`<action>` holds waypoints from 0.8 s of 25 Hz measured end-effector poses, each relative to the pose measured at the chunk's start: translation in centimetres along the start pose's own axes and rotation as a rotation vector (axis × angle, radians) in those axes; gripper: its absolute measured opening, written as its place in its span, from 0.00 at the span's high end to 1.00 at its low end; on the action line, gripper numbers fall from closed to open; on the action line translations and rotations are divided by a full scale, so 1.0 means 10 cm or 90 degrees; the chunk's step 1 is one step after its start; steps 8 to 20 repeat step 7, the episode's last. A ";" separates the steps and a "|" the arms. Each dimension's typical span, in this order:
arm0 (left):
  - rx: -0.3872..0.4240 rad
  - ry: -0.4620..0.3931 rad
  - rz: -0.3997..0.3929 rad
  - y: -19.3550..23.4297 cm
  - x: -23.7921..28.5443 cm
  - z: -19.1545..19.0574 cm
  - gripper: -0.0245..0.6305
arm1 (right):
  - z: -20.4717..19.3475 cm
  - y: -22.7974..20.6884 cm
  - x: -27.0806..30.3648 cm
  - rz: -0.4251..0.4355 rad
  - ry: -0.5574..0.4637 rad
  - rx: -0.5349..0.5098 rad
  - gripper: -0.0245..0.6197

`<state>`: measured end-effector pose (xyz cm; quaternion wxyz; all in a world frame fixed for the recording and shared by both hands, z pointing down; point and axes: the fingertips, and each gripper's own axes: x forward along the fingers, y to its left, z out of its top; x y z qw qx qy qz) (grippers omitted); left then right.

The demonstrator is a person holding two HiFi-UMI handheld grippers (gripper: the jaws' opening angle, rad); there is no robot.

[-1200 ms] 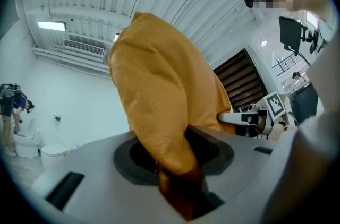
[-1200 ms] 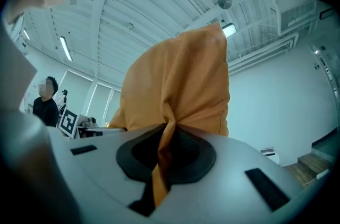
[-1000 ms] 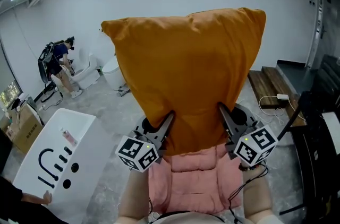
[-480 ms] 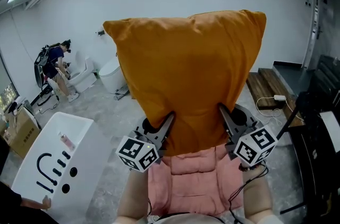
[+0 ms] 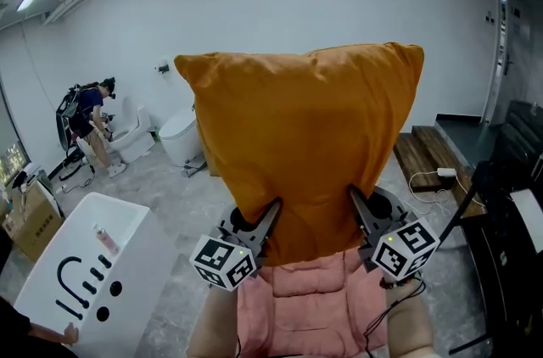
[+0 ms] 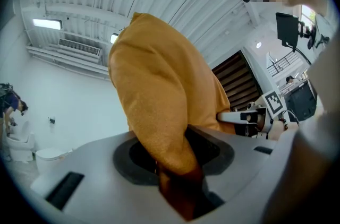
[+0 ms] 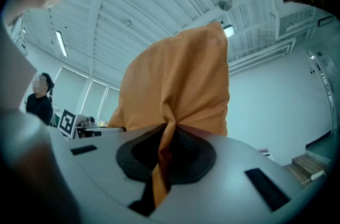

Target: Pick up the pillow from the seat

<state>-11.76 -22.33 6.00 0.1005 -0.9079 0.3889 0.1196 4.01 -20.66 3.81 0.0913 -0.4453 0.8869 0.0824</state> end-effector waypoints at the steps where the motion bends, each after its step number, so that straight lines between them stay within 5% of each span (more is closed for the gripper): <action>1: 0.000 -0.001 0.000 0.00 0.00 0.00 0.72 | 0.00 0.00 0.00 0.001 -0.001 0.000 0.92; 20: 0.008 0.000 -0.003 -0.02 0.04 -0.01 0.71 | -0.02 -0.02 0.01 0.001 -0.003 0.005 0.92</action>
